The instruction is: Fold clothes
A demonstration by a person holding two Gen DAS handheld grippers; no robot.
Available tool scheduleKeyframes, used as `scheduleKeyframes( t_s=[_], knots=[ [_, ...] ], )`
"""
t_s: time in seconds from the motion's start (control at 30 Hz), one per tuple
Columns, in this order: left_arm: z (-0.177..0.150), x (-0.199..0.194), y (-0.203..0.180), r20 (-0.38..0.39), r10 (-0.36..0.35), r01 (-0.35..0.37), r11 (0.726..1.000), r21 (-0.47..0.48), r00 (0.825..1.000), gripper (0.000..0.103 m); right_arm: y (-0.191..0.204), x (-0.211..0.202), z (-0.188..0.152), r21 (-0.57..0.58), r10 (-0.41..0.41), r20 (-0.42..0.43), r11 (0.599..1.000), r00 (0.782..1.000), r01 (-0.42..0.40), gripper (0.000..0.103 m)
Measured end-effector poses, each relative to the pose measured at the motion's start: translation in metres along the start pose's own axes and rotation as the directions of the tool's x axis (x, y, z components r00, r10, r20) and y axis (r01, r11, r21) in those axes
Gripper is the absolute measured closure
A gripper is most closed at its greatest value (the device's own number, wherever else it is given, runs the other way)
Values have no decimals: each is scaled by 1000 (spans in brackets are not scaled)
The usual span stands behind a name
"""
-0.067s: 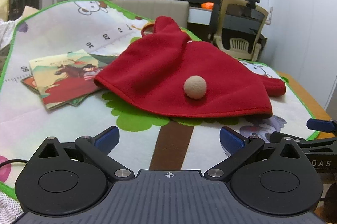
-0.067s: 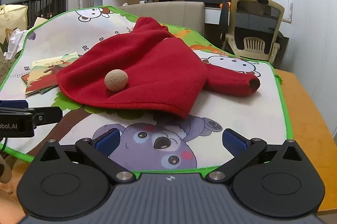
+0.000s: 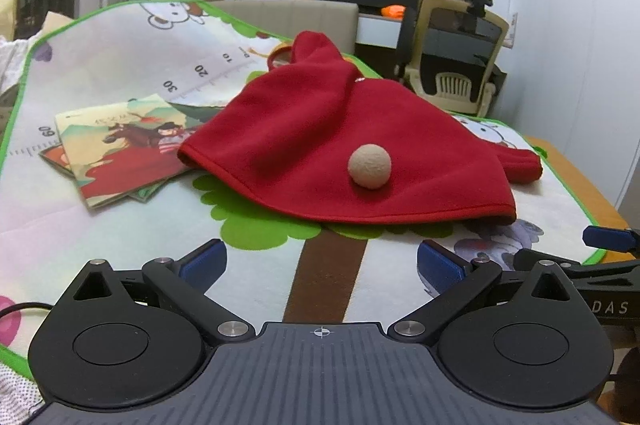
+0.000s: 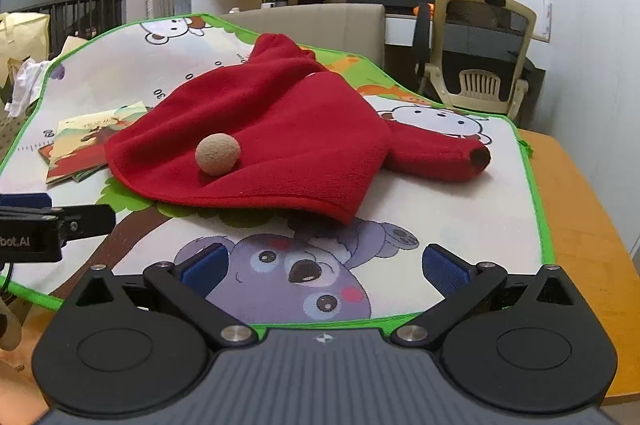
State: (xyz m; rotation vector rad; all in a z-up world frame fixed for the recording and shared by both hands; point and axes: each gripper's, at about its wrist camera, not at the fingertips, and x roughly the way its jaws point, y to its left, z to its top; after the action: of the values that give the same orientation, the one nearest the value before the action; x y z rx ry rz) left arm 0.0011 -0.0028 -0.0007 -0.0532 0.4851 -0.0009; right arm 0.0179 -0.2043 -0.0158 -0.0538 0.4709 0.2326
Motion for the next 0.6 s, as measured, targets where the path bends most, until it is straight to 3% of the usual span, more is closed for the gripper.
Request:
scheduleKeyframes(
  t_s=[0.07,0.23,0.6],
  knots=[
    [-1,1,-7,-5,13,-13,1000,24,1000,0,1,-3,-2,5,15,1,1000,1000,-15,0],
    [-1,2,2,-6,-18,18,1000,-18,1000,0,0,3,0,31,49,-26,998,998,-48,0],
    [-1,4,7,-32,-32,31,999,-32,999,0,1,4,0,16,34,-15,999,999,-34,0]
  ],
)
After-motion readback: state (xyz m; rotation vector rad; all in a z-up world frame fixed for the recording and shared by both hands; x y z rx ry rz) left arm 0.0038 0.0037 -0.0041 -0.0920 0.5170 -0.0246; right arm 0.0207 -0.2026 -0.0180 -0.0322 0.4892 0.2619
